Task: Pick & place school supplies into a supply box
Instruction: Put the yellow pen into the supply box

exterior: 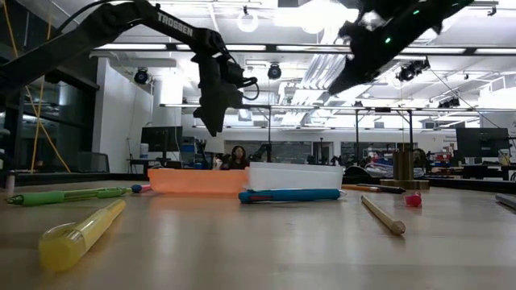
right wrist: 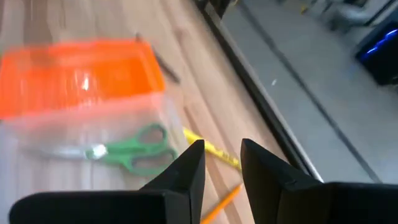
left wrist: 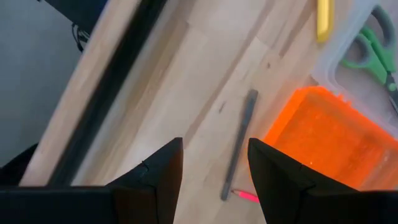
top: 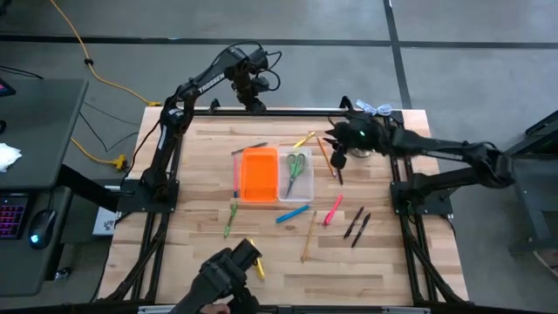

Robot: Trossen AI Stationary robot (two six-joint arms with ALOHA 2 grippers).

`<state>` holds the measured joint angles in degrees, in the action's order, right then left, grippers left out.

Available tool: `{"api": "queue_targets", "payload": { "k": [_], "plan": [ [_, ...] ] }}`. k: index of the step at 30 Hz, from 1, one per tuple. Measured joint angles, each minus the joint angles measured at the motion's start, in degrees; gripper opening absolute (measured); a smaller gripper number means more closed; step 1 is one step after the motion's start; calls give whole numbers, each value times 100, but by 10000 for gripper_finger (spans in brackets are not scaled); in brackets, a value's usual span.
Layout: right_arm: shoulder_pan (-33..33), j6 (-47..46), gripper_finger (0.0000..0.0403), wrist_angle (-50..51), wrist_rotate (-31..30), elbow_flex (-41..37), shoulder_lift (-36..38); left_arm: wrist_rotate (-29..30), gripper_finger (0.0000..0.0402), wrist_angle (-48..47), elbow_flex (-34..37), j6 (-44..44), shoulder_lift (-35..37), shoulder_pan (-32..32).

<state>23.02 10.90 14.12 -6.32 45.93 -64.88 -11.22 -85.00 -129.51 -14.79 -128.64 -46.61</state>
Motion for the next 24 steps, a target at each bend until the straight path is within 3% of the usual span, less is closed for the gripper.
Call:
{"api": "queue_targets", "payload": {
  "k": [8, 16, 24],
  "plan": [
    [761, 1117, 83, 553, 964, 1002, -1318, 6, 209, 350, 0, 37, 0, -279],
    [1036, 1525, 83, 1294, 997, 1920, -2604, -210, 209, 994, 0, 29, 151, -239],
    [1069, 2614, 83, 1349, 1118, 2011, -3108, -333, 209, 901, 0, 354, 548, -247]
  ]
}}
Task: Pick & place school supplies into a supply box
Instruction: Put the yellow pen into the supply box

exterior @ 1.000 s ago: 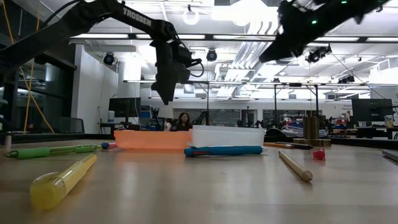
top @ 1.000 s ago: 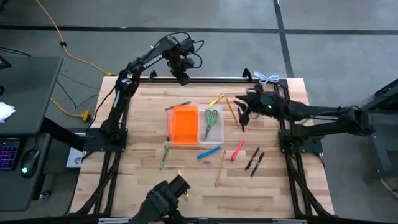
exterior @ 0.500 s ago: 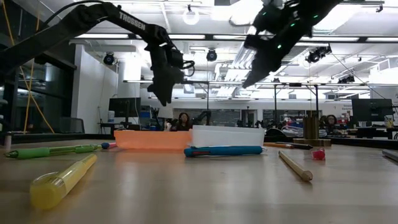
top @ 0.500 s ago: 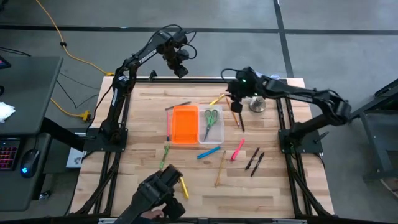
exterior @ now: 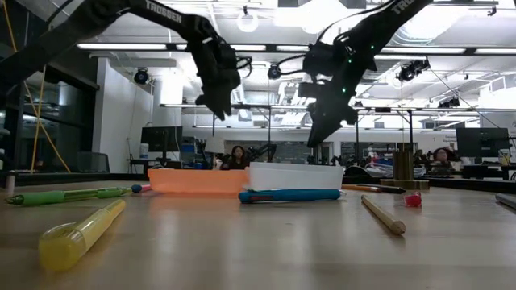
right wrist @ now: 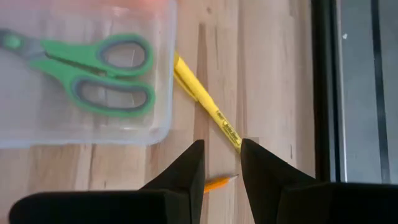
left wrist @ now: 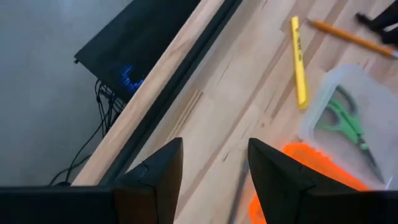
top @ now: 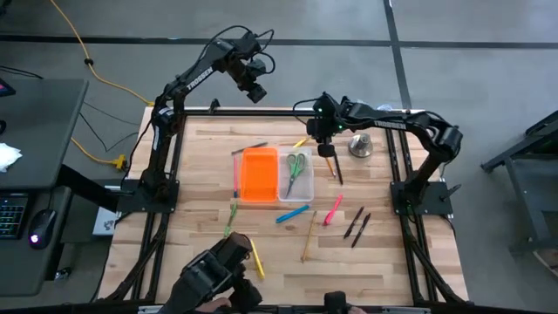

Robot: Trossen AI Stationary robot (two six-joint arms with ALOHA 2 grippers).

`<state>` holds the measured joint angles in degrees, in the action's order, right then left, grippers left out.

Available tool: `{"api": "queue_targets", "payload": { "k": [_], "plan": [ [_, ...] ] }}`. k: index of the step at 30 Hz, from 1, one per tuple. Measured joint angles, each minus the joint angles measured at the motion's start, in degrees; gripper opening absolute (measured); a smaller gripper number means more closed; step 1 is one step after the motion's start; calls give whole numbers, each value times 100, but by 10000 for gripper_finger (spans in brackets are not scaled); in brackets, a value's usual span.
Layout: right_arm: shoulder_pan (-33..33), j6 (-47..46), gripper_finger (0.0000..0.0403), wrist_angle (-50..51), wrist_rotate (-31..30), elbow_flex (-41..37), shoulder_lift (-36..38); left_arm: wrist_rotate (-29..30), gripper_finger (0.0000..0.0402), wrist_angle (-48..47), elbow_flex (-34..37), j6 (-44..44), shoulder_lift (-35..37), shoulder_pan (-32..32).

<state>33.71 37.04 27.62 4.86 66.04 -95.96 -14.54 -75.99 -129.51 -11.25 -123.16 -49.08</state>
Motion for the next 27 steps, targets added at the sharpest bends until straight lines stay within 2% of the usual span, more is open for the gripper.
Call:
{"api": "queue_targets", "payload": {
  "k": [7, 13, 19, 23, 27],
  "plan": [
    [9, 596, 83, -198, 24, 0, -57, 209, 209, -89, -2, 373, 569, 61],
    [7, 556, 83, -323, 274, 0, -103, 822, 209, -82, -2, 459, 1039, 400],
    [0, 559, 83, -315, 302, -9, -393, 795, 209, 68, 11, 425, 1244, 706],
    [0, 640, 83, -304, 186, -7, -470, 798, 209, 669, 750, 434, 1594, 813],
    [2, 697, 83, -319, 171, 0, -466, 818, 209, 1500, 2242, 698, 2335, 822]
  ]
}}
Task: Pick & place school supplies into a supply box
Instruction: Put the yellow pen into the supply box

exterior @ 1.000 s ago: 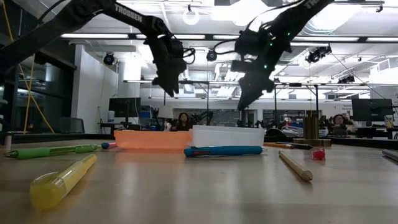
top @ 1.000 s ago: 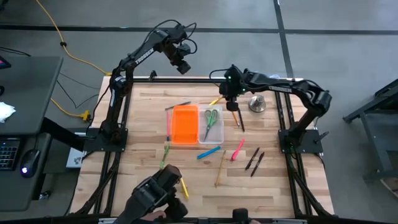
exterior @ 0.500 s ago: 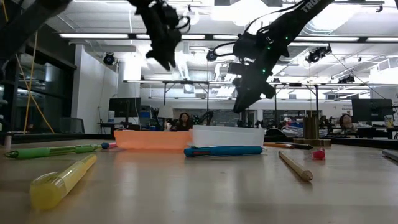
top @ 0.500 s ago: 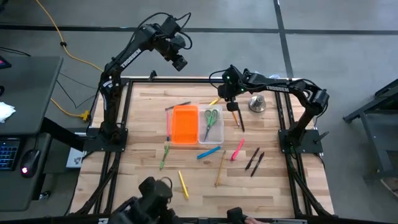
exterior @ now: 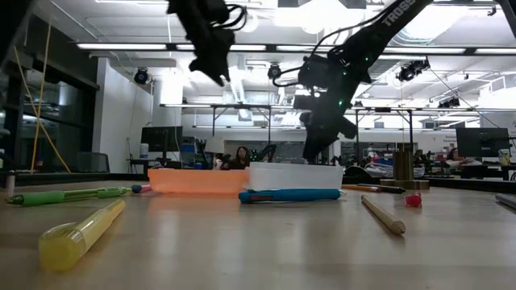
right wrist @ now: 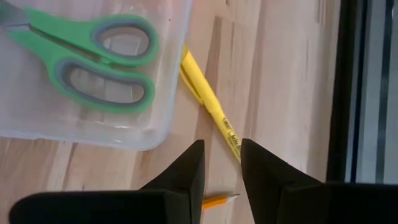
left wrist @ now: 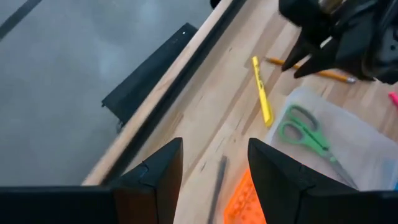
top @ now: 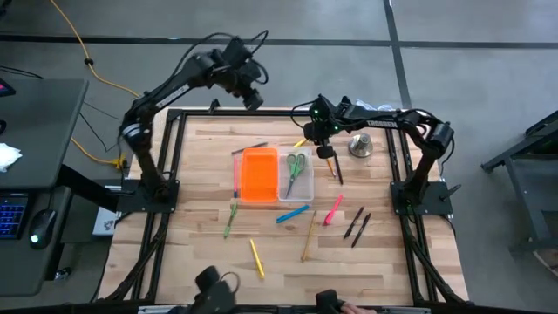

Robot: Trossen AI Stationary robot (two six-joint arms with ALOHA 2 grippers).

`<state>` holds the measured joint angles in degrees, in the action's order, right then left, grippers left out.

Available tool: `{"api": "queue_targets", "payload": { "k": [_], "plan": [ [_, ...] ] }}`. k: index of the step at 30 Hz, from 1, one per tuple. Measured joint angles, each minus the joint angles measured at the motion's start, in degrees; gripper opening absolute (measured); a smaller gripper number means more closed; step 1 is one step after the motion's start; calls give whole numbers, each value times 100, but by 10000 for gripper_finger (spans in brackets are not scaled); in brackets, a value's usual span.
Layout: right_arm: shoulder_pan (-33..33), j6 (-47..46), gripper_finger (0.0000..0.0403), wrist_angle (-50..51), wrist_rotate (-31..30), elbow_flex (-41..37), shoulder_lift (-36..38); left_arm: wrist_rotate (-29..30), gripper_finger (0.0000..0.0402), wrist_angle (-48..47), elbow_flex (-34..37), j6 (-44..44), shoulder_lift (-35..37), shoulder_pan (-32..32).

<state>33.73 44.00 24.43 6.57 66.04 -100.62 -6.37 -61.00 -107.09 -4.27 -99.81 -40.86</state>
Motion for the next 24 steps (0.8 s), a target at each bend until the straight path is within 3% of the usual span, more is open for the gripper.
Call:
{"api": "queue_targets", "payload": {
  "k": [7, 11, 19, 24],
  "plan": [
    [2, 399, 83, -35, 22, 56, -21, 353, 209, 1663, 2687, 719, 1918, 0],
    [2, 548, 83, 320, 44, 600, -340, 358, 209, 2358, 3791, 1234, 2916, 2],
    [-50, 899, 83, 2414, 28, 2316, -1290, 504, 209, 2492, 4856, 1668, 3979, 4],
    [-32, 1129, 83, 2556, -91, 2503, -1463, 502, 209, 2635, 5434, 1813, 4275, 11]
  ]
}}
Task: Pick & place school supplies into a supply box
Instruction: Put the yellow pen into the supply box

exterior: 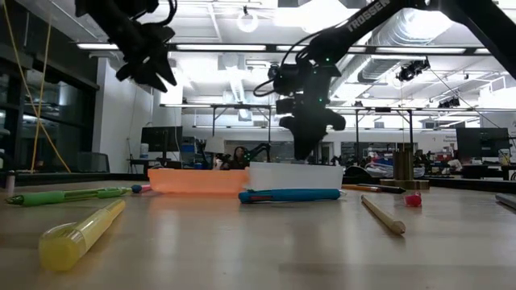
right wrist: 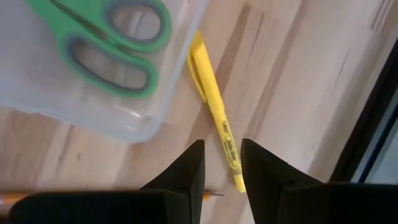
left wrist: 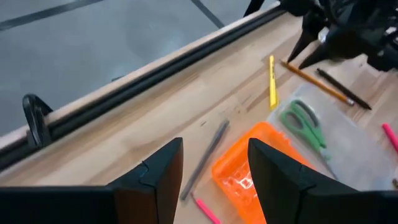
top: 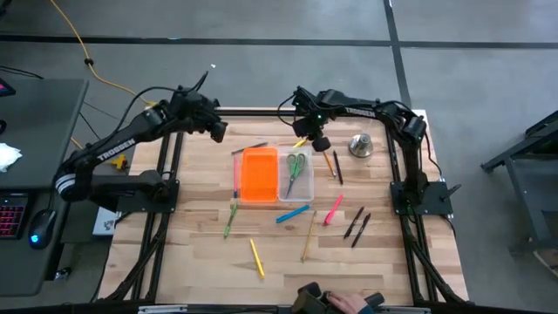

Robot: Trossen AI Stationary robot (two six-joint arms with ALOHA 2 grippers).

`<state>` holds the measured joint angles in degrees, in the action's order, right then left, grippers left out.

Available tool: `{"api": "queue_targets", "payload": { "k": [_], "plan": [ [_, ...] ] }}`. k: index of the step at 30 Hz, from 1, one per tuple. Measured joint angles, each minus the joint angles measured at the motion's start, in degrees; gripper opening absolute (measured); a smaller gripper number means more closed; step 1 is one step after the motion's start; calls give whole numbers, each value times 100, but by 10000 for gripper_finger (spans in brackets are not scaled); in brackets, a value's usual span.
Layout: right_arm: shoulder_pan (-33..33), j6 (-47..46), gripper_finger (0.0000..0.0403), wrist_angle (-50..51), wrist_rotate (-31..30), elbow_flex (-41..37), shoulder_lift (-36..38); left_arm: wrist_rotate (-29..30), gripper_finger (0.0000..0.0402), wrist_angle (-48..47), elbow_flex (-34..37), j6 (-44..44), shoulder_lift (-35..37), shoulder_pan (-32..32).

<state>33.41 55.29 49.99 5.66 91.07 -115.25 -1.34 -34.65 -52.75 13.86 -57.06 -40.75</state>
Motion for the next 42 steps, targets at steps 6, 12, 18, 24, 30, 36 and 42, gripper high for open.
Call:
{"api": "queue_targets", "payload": {
  "k": [6, 12, 18, 24, 30, 36, 42],
  "plan": [
    [-2, 291, 83, 10, -278, -3, -151, -3, 209, 404, 399, 18, 82, 0],
    [9, 431, 83, -56, -501, -8, -419, -9, 209, 475, 534, 16, 81, 0],
    [9, 627, 83, -190, -827, -12, -542, -13, 209, 457, 538, -4, 79, 0],
    [9, 631, 83, -289, -832, -12, -688, -13, 209, 457, 538, -12, 79, 0],
    [9, 632, 83, -394, -939, 17, -919, -13, 209, 450, 538, -48, 77, 0],
    [9, 449, 78, -413, -809, 19, -980, -13, 209, 334, 538, -49, 77, 0],
    [9, 319, 42, -434, -748, 12, -995, -13, 209, 279, 538, -50, 77, 0]
  ]
}}
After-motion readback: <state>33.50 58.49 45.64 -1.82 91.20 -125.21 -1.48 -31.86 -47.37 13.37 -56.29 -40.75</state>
